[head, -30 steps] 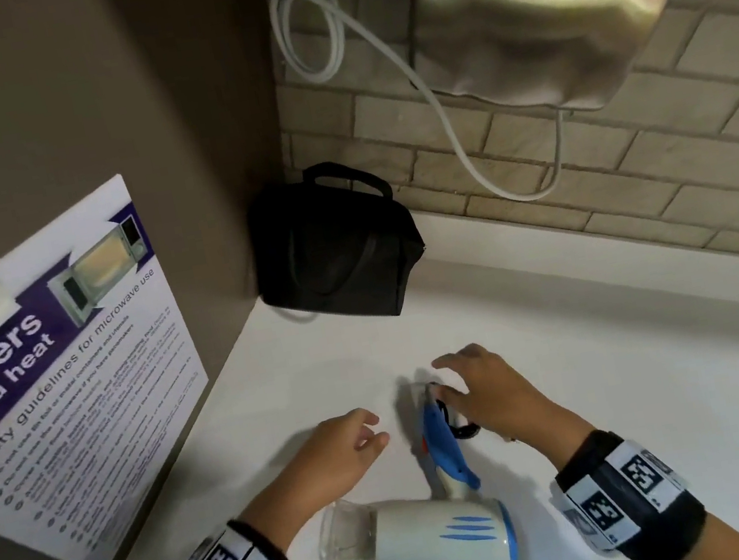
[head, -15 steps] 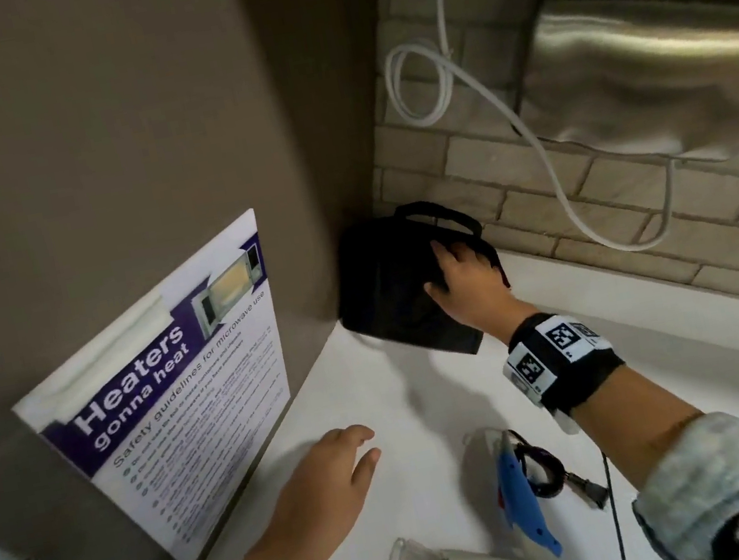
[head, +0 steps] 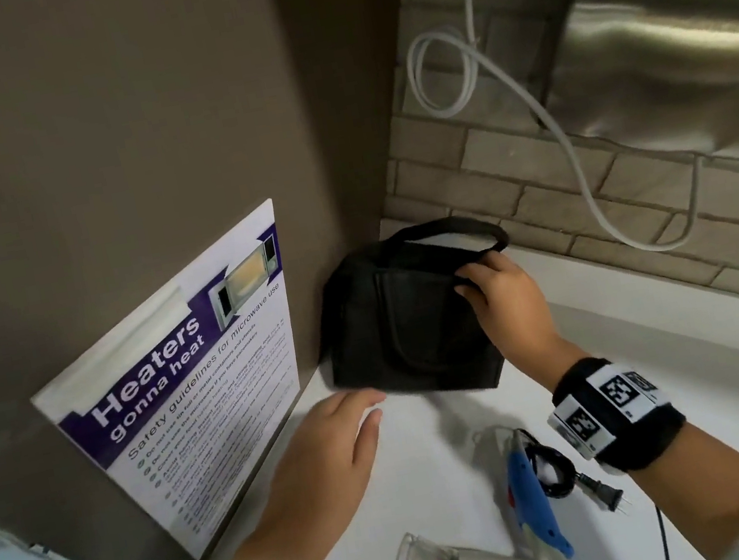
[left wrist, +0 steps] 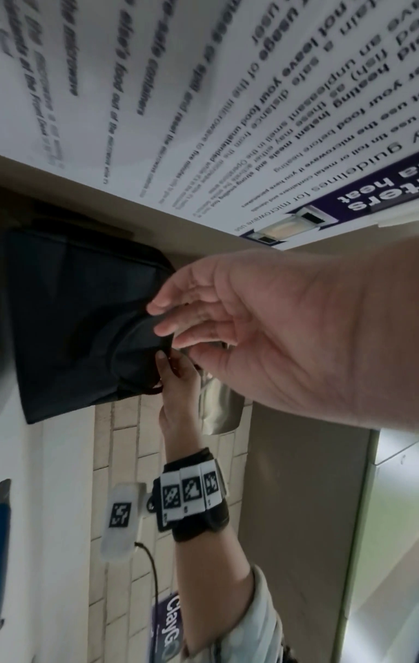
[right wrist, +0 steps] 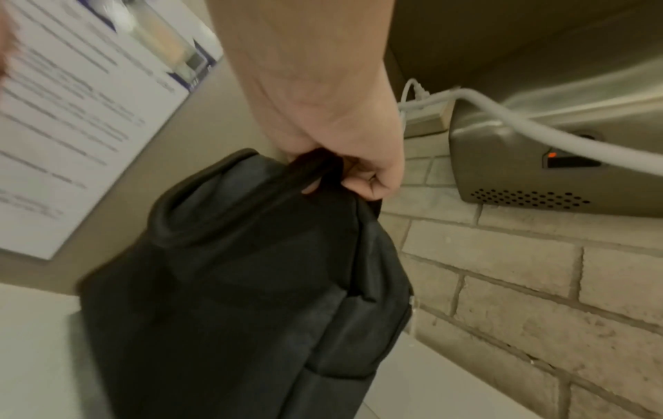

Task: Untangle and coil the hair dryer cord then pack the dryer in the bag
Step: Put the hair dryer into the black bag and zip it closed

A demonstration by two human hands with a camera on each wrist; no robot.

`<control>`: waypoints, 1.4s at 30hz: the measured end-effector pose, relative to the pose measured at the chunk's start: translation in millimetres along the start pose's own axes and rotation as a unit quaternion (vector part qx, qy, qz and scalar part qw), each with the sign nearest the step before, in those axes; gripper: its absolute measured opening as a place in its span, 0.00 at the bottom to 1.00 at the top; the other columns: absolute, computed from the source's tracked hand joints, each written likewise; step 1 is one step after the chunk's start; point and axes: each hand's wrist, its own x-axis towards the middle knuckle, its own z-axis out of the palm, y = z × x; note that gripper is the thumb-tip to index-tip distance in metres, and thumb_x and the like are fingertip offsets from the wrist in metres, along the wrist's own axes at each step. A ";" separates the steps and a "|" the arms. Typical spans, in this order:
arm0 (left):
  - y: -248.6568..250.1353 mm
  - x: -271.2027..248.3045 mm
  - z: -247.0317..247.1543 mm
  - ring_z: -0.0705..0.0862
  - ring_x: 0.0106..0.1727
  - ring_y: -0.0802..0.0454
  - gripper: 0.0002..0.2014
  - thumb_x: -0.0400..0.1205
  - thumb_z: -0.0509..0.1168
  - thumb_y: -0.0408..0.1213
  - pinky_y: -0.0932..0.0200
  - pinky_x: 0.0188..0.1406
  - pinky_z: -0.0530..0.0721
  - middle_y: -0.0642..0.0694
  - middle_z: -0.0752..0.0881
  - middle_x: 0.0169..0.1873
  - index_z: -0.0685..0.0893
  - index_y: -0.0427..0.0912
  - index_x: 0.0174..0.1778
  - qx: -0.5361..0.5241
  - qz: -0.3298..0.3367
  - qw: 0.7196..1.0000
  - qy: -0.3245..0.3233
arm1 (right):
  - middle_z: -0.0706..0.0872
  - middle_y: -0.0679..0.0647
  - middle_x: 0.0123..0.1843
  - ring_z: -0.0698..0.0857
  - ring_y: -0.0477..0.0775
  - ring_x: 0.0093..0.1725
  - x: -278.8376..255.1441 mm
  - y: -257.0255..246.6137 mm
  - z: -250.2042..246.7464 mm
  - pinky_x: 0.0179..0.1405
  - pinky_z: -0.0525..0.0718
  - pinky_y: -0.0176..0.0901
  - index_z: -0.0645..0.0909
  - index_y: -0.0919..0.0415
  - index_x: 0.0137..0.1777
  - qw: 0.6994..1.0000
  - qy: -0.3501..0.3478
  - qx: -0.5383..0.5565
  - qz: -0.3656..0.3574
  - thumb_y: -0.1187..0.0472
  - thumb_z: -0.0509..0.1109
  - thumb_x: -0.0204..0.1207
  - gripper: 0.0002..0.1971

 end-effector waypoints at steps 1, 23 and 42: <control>5.2 1.8 -3.8 0.83 0.56 0.62 0.18 0.83 0.52 0.50 0.63 0.56 0.80 0.59 0.87 0.53 0.84 0.52 0.59 -0.009 0.016 1.000 0.018 | 0.85 0.60 0.51 0.84 0.64 0.50 -6.5 -3.3 -5.3 0.45 0.84 0.49 0.86 0.63 0.56 1.000 0.004 0.012 -0.015 0.64 0.70 0.76 0.10; 5.6 6.9 -38.9 0.76 0.68 0.61 0.17 0.83 0.61 0.40 0.56 0.68 0.77 0.55 0.81 0.65 0.79 0.48 0.68 0.028 0.031 0.994 0.100 | 0.80 0.51 0.52 0.80 0.49 0.51 -84.1 -47.8 -4.8 0.50 0.81 0.45 0.85 0.56 0.56 0.959 -0.101 0.177 -0.198 0.59 0.66 0.80 0.09; -16.9 -6.0 -26.6 0.85 0.51 0.69 0.06 0.75 0.72 0.47 0.66 0.54 0.82 0.63 0.89 0.45 0.88 0.58 0.48 -0.150 -0.128 0.979 0.059 | 0.89 0.61 0.46 0.87 0.59 0.48 -48.9 0.4 32.6 0.61 0.85 0.56 0.87 0.67 0.48 0.812 -0.240 0.398 0.354 0.48 0.63 0.82 0.21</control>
